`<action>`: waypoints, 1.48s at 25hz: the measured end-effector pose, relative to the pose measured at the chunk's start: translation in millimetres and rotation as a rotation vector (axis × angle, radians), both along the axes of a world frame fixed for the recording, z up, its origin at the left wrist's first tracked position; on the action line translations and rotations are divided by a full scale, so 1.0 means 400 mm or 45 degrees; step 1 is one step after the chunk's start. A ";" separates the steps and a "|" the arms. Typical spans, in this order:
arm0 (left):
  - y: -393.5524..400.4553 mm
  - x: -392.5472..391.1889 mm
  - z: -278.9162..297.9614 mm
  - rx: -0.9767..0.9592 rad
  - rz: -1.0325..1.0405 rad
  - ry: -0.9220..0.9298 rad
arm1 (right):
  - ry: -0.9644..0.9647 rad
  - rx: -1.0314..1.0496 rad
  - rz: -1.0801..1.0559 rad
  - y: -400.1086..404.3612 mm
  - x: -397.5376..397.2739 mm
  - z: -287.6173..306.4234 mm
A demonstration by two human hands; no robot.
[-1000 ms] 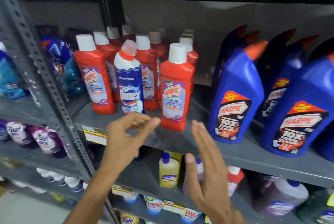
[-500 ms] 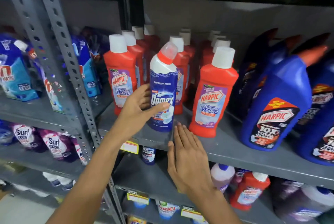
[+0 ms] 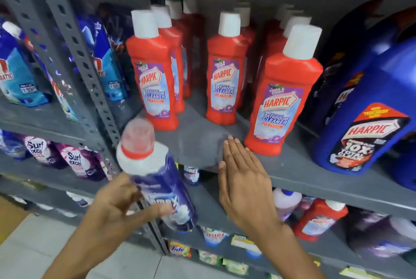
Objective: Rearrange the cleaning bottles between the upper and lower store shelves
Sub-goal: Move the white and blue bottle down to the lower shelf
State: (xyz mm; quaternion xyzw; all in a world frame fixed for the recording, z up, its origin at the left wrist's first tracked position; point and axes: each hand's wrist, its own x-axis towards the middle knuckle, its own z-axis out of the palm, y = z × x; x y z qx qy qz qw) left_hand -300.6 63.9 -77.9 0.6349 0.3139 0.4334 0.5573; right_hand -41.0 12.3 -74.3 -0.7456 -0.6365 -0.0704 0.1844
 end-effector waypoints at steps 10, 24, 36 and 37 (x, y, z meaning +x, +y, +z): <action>0.188 0.073 -0.478 -0.267 -0.015 0.377 | -0.053 0.147 -0.088 0.011 -0.014 -0.033; 0.323 0.151 -0.557 -0.482 -0.003 0.389 | -0.039 0.184 -0.135 0.015 -0.027 -0.039; 0.238 0.113 -0.595 -0.451 0.092 0.555 | 0.084 0.285 0.017 -0.005 -0.007 -0.047; 0.200 0.115 -0.605 -0.464 0.201 0.561 | 0.121 0.312 0.082 -0.017 0.001 -0.050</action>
